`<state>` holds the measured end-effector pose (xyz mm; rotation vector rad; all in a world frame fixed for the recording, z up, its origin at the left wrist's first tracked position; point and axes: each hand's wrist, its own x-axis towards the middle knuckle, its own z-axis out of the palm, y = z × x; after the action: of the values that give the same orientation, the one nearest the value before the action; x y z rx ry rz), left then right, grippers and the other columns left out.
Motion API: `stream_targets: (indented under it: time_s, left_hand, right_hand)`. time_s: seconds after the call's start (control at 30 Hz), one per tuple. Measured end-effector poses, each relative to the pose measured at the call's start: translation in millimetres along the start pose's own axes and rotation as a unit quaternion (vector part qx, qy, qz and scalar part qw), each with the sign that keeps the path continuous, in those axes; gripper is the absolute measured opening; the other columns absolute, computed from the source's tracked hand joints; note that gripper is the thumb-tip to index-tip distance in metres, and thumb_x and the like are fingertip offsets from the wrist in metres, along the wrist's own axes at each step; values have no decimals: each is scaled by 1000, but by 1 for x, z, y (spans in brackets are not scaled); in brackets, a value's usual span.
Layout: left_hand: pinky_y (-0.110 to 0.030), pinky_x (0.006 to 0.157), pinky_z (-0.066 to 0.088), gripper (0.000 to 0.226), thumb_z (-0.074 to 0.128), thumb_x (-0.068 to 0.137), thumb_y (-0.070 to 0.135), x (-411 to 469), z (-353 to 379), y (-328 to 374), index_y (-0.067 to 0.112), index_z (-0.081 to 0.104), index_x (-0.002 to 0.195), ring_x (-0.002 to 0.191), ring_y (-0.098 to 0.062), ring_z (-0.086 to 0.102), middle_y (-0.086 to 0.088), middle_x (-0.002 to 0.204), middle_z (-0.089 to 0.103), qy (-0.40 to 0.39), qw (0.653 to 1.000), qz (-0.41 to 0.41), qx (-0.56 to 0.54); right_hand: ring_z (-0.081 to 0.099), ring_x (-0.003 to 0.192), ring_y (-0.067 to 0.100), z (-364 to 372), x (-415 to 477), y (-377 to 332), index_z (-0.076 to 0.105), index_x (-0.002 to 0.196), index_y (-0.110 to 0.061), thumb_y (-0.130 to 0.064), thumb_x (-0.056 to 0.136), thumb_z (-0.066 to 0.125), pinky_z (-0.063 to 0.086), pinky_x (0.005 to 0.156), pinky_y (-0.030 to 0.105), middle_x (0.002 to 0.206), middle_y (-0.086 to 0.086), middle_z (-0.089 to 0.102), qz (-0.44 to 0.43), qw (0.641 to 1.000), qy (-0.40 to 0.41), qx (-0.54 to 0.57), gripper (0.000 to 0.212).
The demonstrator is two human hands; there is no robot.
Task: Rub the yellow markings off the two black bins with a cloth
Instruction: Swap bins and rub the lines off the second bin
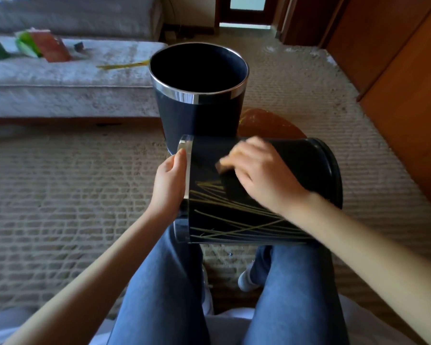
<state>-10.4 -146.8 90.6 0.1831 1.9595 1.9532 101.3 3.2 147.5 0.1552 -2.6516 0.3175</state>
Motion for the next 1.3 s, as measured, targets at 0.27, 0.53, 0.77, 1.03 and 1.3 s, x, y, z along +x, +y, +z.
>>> stream_targets:
  time_s: [0.27,0.53,0.77,1.03,1.3]
  left_hand:
    - [-53,87,54,47,50,91,52,0,-1,6,9,67,96,84,-24,58,-12,87,62,-18,1000,-4,-8]
    - [-40,81,46,39,48,96,49,4,0,3,19,66,80,82,-20,57,-4,80,64,-19,1000,2,-22]
    - [-44,83,49,43,44,103,44,-14,-6,-1,10,69,94,86,-27,61,-13,88,66,-33,998,-9,-48]
    - [-56,99,49,46,49,91,54,-1,-1,4,14,72,94,92,-26,62,-10,91,70,-33,997,-18,-71]
    - [-44,100,49,39,46,98,52,-10,-6,-9,26,75,93,105,-22,67,-2,100,75,-38,996,-21,-75]
  right_hand:
    - [56,85,35,12,52,6,75,92,-7,8,83,54,51,73,47,89,10,64,86,993,-50,-62,27]
    - [61,82,30,14,-20,-30,74,95,-9,4,90,59,47,70,42,84,5,67,-40,994,53,-92,20]
    - [56,97,35,28,85,-4,73,104,-10,2,90,50,50,80,49,102,8,65,108,985,-98,-93,29]
    - [60,95,27,22,-33,-53,74,93,-10,-2,97,55,46,85,40,91,3,69,-98,993,18,-56,21]
    - [58,81,33,32,51,-22,76,92,-13,-5,89,50,50,69,45,85,5,67,27,999,4,-18,27]
